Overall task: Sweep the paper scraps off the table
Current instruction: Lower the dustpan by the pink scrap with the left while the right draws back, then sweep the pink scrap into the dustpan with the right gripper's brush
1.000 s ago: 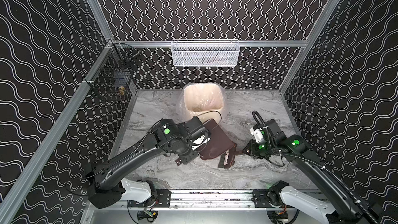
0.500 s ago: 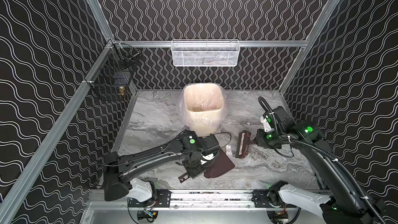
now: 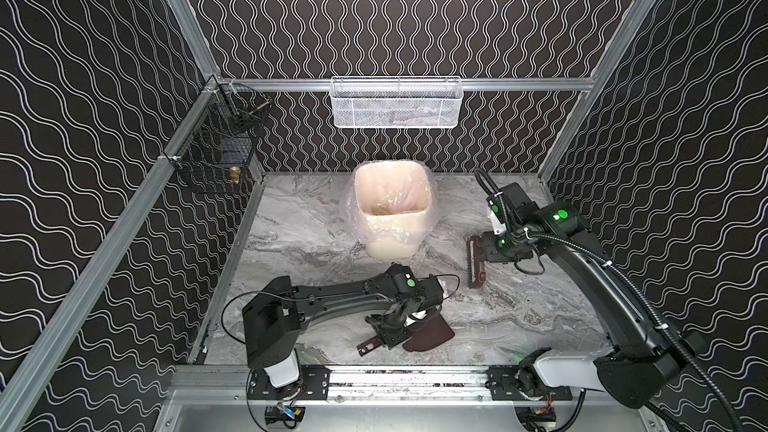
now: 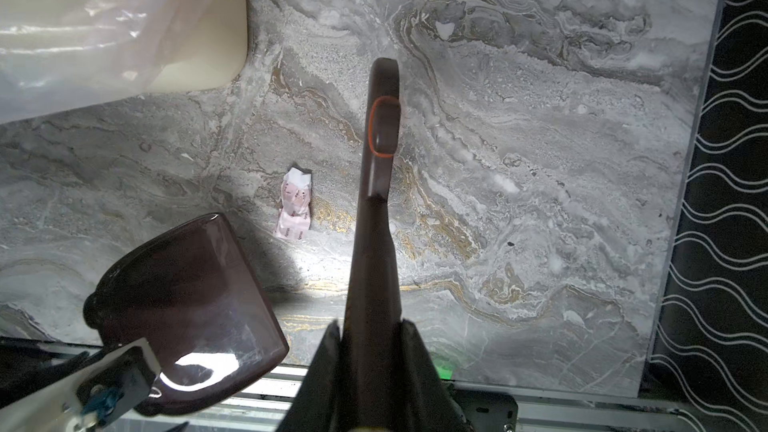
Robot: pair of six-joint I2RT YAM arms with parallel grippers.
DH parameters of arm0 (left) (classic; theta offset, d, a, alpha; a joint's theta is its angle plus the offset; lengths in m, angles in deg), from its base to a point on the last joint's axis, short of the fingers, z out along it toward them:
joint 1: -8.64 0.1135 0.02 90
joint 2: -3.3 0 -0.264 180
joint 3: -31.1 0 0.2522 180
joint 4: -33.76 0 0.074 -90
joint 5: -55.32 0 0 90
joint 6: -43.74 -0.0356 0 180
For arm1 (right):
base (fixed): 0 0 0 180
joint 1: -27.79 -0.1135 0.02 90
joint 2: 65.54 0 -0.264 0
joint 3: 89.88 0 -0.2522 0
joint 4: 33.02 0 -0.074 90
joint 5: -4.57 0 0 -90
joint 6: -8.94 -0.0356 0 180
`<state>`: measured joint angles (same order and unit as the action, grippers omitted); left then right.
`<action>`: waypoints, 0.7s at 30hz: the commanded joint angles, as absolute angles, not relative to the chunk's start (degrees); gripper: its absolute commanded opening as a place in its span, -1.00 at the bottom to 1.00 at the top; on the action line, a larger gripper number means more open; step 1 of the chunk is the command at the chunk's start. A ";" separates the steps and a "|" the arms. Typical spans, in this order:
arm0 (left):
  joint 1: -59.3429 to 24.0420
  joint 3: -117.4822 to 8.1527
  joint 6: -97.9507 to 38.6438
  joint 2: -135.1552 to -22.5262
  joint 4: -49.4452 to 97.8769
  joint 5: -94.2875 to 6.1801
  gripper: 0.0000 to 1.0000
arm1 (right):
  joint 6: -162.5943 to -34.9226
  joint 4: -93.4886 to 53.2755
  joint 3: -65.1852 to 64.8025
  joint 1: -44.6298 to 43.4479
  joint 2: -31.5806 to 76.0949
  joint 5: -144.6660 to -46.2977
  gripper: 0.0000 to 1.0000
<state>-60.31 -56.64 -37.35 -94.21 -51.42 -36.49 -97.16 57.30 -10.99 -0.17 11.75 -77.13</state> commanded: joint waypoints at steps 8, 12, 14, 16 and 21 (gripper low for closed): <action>-60.19 -57.93 -39.57 -100.50 -48.35 -32.01 -1.00 | -93.09 56.44 -8.67 -0.14 14.74 -84.91 -1.00; -59.15 -57.59 -39.66 -101.69 -46.45 -33.11 -1.00 | -92.85 55.95 -7.58 -0.25 15.35 -86.57 -1.00; -58.13 -57.21 -39.74 -101.39 -45.89 -33.45 -1.00 | -92.60 56.23 -7.97 -0.24 16.05 -87.08 -1.00; -57.27 -57.11 -40.21 -101.29 -45.74 -33.57 -1.00 | -92.27 56.67 -8.55 -0.26 16.78 -88.03 -1.00; -55.32 -56.54 -42.35 -101.89 -44.97 -34.01 -1.00 | -91.08 56.94 -8.24 -0.74 17.73 -92.62 -1.00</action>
